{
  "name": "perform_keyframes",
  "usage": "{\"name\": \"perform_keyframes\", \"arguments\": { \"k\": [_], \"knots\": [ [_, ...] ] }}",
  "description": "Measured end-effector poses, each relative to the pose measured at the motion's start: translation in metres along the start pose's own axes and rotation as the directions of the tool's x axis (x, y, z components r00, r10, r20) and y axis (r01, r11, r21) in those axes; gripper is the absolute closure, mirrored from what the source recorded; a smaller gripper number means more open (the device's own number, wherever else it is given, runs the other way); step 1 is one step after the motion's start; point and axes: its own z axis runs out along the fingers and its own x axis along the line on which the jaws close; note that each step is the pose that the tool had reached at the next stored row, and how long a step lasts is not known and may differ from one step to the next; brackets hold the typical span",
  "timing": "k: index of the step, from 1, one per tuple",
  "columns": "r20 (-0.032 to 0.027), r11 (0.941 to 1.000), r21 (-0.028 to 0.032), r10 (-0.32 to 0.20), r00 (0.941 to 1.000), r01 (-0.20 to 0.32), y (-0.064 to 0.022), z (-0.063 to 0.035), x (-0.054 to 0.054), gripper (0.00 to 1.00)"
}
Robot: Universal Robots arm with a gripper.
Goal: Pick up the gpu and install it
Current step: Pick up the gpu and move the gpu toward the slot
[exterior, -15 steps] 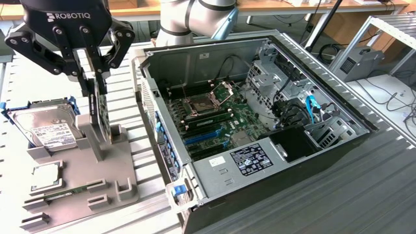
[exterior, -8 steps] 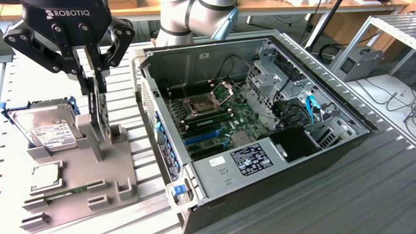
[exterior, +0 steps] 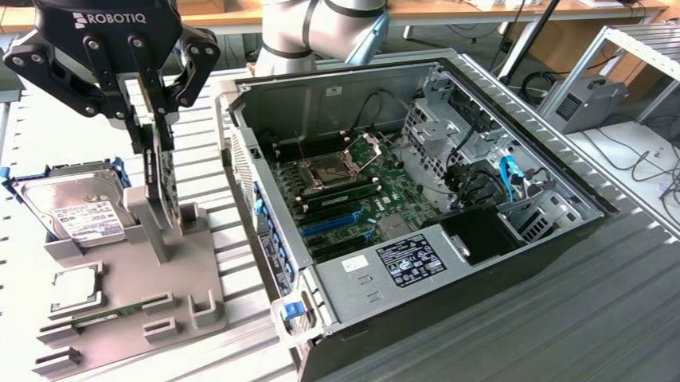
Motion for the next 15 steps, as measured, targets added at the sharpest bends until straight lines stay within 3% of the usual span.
{"name": "perform_keyframes", "arguments": {
  "k": [15],
  "knots": [
    [0.0000, 1.0000, 0.0000, 0.000, 1.0000, 0.000, -0.0002, -0.0043, -0.0001, 0.74]
  ]
}}
